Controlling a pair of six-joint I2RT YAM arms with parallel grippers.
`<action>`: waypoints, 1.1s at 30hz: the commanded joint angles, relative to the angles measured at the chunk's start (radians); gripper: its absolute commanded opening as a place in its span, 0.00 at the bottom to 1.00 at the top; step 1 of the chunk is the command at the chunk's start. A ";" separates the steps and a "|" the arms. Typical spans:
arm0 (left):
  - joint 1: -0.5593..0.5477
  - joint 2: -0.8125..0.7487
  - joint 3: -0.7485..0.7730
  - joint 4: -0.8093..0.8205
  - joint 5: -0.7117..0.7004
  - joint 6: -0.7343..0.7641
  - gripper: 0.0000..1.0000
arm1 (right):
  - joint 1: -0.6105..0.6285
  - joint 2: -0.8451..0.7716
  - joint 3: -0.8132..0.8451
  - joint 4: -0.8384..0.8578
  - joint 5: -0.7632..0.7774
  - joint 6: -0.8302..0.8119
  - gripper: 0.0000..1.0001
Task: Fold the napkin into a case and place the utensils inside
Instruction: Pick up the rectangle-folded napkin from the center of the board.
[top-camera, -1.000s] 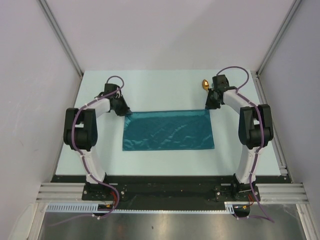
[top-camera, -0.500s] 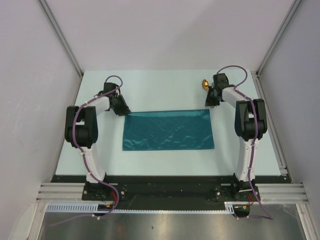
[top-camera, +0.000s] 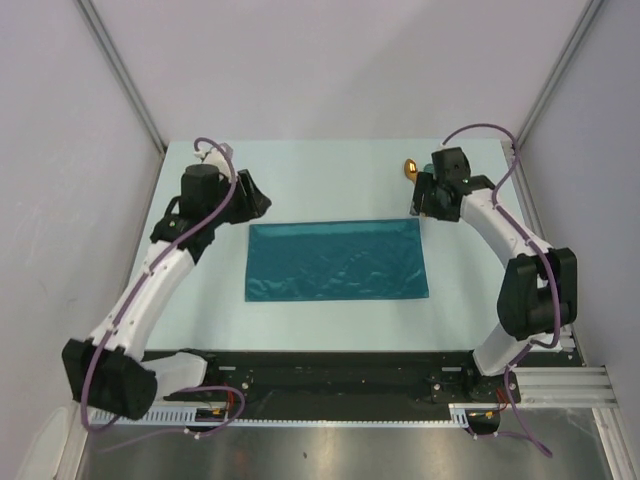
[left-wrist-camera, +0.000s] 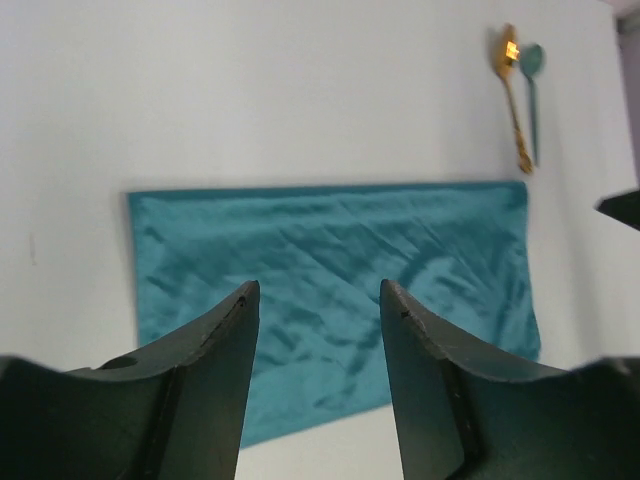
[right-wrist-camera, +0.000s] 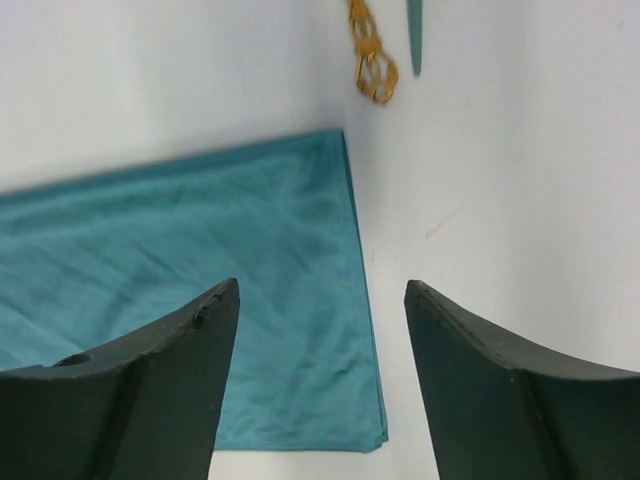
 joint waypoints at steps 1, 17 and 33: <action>-0.101 -0.112 -0.094 -0.070 -0.041 0.032 0.56 | 0.051 -0.010 -0.145 0.009 0.040 -0.005 0.69; -0.141 -0.290 -0.307 -0.045 0.120 -0.005 0.55 | 0.130 0.067 -0.329 0.152 0.096 0.000 0.58; -0.141 -0.225 -0.240 -0.051 0.151 0.020 0.55 | 0.136 0.136 -0.408 0.235 0.079 0.005 0.33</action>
